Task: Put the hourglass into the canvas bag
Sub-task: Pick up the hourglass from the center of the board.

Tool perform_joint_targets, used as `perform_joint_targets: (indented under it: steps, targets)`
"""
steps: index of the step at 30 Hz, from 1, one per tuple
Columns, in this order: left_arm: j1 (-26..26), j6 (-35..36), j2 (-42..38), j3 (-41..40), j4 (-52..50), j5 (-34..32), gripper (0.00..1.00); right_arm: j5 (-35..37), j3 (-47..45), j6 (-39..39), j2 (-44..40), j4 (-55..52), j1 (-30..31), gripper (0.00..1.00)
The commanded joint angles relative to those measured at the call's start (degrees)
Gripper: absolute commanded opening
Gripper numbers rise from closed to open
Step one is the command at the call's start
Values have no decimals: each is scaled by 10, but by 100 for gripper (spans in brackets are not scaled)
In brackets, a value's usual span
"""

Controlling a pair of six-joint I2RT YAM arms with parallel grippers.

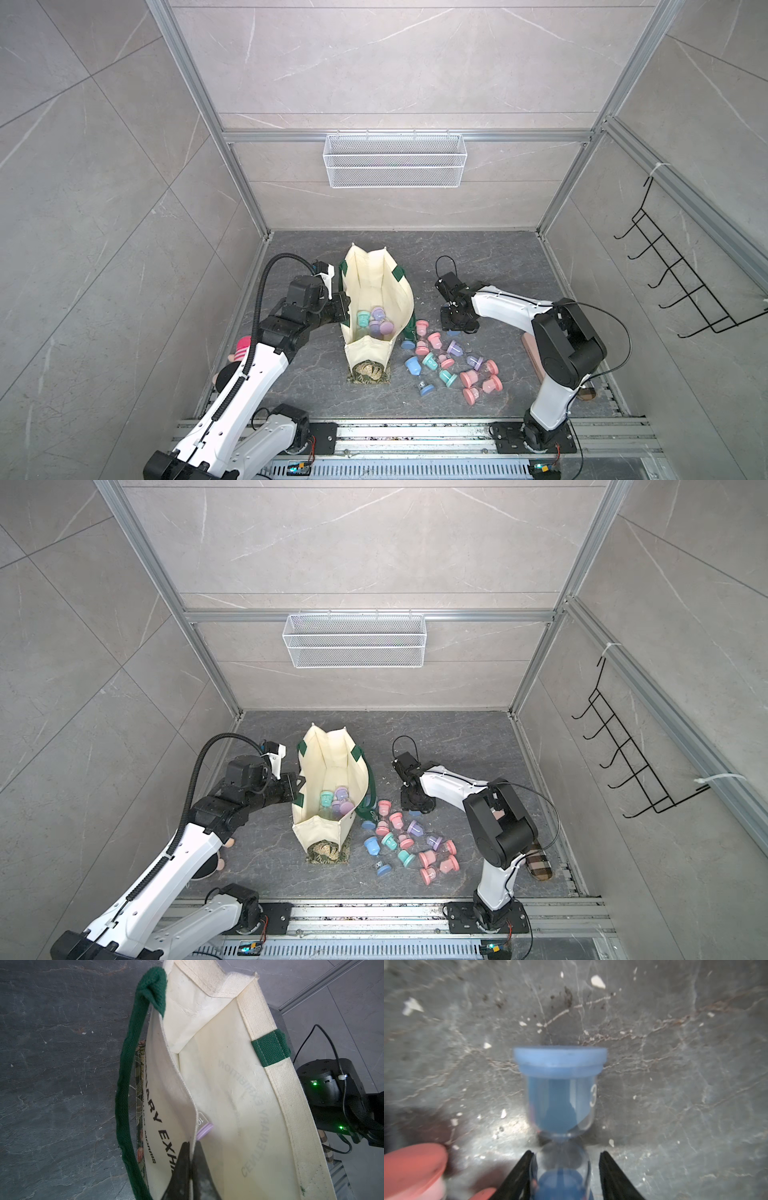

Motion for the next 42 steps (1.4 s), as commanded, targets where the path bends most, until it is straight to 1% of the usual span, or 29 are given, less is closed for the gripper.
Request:
perform_joint_targets:
  steps: [1,4,6,9,16,26,30,32,35,39,42]
  targets:
    - [3,8,1,1,-2,8,0,17,14,6,27,-6,3,46]
    - [3,8,-1,1,-2,7,0,22,15,13,38,-11,3,33]
    - [3,8,-1,1,-2,7,0,25,11,16,36,-9,3,27]
    - [3,8,1,1,-2,9,0,34,7,18,22,-13,3,14]
    - [3,8,1,2,-2,8,0,47,2,20,-48,-24,3,0]
    - [3,7,1,2,-2,8,0,40,-1,29,-156,-43,5,0]
    - [3,7,2,1,-2,8,0,25,13,33,-210,-43,24,0]
    - [3,7,2,1,-1,9,0,28,37,33,-225,-49,47,0]
    - [3,6,2,2,-2,9,0,54,98,32,-229,-68,105,0]
    - [3,7,2,2,-1,8,0,92,195,28,-209,-80,196,0]
    - [3,7,5,3,0,9,0,91,252,34,-182,-68,247,0]
